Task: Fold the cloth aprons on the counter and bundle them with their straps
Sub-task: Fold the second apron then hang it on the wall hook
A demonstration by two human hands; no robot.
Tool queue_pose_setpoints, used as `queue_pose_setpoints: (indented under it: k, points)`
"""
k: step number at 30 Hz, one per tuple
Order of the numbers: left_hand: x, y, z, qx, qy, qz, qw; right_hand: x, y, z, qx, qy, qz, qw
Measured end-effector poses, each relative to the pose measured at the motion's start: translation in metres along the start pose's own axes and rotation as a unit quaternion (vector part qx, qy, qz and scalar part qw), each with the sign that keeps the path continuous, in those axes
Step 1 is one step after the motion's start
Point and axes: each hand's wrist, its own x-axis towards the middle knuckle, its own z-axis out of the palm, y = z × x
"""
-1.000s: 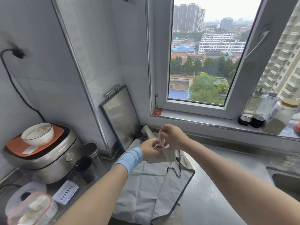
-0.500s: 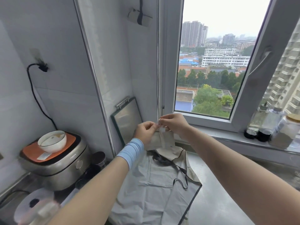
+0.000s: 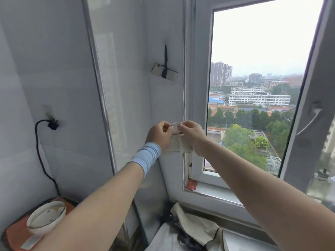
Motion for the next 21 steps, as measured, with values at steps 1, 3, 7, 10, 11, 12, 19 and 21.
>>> queue_pose_setpoints:
  k: [1,3,7,10,11,12,19,21]
  points:
    - [0.012,0.004,-0.002,0.006,0.014,0.011,1.0,0.01,-0.008,0.003,0.005,0.016,-0.015,1.0]
    - [0.044,0.017,-0.01,-0.006,0.048,0.03,0.998,0.038,-0.033,0.007,0.009,0.041,-0.054,0.998]
    - [0.108,0.037,-0.027,-0.026,0.069,0.079,0.994,0.094,-0.081,0.011,-0.003,0.072,-0.113,0.991]
    - [0.154,0.05,-0.033,-0.023,0.068,0.102,0.992,0.136,-0.112,0.011,-0.032,0.09,-0.156,0.983]
    - [0.166,0.054,-0.035,-0.02,0.077,0.11,0.991,0.147,-0.122,0.01,-0.039,0.098,-0.166,0.98]
    - [0.179,0.056,-0.036,-0.014,0.086,0.123,0.989,0.159,-0.131,0.01,-0.041,0.104,-0.174,0.978]
    - [0.267,0.083,-0.047,0.016,0.124,0.128,0.984,0.227,-0.189,0.015,-0.071,0.155,-0.222,0.96]
    - [0.288,0.09,-0.05,0.016,0.128,0.118,0.985,0.248,-0.203,0.016,-0.082,0.163,-0.224,0.957]
